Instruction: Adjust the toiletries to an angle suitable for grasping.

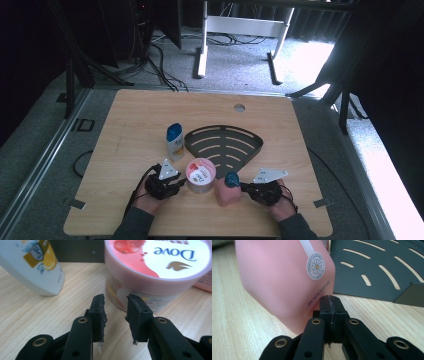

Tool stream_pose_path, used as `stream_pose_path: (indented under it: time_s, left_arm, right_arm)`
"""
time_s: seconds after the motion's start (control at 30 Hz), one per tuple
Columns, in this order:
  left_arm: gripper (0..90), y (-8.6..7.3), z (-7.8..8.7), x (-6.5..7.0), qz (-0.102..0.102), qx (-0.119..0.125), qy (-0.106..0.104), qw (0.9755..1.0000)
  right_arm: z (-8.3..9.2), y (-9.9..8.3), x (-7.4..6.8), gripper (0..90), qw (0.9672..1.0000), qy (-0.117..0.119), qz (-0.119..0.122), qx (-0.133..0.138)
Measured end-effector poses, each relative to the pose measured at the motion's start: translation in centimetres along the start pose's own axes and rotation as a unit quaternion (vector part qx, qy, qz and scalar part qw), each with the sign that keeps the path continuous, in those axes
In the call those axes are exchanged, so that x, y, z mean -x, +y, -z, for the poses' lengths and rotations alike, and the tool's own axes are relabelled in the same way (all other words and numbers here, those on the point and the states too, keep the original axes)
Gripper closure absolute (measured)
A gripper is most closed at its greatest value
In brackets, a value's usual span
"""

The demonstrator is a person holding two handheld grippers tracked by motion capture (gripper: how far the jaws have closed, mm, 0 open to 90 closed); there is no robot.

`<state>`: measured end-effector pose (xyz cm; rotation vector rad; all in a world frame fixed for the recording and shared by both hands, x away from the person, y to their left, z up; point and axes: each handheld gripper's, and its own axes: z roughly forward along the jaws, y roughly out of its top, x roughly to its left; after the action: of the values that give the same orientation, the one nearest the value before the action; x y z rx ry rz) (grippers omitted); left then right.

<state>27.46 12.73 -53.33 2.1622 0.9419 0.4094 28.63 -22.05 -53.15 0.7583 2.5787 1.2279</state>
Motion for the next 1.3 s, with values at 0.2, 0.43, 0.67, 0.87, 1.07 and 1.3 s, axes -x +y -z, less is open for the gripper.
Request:
stream_pose_path:
  time_s: [0.2,0.43,0.67,0.87,1.07,1.3]
  left_arm:
    - [83.0,-0.4,0.6,1.0,-0.019,-0.004,-0.007,0.9998]
    - [89.8,-0.4,1.3,2.1,-0.042,0.008,-0.019,0.9989]
    - [89.7,-0.6,1.3,3.2,-0.062,0.007,-0.039,0.9973]
    - [89.7,-0.6,1.5,3.1,-0.060,0.012,-0.041,0.9973]
    - [89.6,-0.7,1.9,2.8,-0.054,0.019,-0.045,0.9974]
    - [89.6,-0.8,2.2,2.5,-0.051,0.026,-0.047,0.9972]
  right_arm:
    - [-0.1,0.1,-0.3,90.0,0.9999,0.012,0.011,0.001]
    - [-0.2,0.3,-0.8,90.0,0.9993,0.031,0.023,0.000]
    - [-0.4,0.5,-1.4,90.0,0.9985,0.045,0.032,0.000]
    - [-0.6,0.5,-1.8,90.0,0.9976,0.058,0.038,0.000]
    - [-0.8,0.7,-2.4,90.0,0.9962,0.075,0.045,0.000]
    - [-1.5,1.0,-3.4,90.0,0.9937,0.097,0.055,0.004]
